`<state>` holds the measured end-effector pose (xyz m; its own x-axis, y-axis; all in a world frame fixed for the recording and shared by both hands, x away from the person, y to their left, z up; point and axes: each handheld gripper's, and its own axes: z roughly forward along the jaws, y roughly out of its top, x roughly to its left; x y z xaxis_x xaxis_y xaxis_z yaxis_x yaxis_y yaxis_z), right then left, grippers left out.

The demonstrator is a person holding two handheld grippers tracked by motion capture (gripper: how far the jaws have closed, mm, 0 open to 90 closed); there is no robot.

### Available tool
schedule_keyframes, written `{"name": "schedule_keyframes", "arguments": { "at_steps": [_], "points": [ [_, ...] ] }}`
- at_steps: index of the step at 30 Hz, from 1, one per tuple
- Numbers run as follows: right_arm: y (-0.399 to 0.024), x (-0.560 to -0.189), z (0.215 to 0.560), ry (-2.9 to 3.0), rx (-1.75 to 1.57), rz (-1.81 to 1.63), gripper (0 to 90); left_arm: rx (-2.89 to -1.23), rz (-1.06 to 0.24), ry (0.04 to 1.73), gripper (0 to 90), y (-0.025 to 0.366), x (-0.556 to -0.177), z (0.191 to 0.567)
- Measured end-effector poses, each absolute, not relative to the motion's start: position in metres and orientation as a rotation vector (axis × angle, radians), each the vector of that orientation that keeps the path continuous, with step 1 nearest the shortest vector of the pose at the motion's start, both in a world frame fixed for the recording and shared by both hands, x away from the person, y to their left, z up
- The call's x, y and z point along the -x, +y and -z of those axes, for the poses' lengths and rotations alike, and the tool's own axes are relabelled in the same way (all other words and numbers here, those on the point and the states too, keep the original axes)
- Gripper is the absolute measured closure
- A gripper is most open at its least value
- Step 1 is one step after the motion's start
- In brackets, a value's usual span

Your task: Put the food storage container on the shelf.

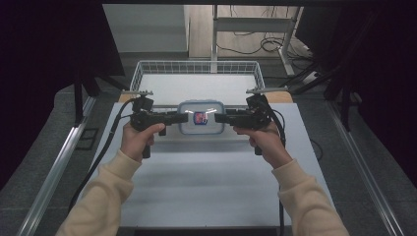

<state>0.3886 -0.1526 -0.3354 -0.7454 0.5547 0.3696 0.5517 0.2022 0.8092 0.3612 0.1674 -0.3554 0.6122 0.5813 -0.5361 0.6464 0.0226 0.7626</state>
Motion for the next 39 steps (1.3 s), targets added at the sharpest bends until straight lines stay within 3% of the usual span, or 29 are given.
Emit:
{"name": "schedule_keyframes", "arguments": {
  "at_steps": [16, 28, 39],
  "points": [
    [-0.147, -0.436, 0.295, 2.408, -1.127, -1.656, 51.7, -1.649, 0.080, 1.007, 52.1, 0.175, -0.416, 0.318],
    [-0.143, -0.482, 0.294, 2.423, -1.209, -1.647, 51.5, -1.644, 0.146, 1.055, 52.0, 0.179, -0.462, 0.320],
    [-0.142, -0.505, 0.311, 2.466, -1.339, -1.612, 50.0, -1.636, 0.188, 1.123, 51.9, 0.177, -0.479, 0.334]
  ]
}}
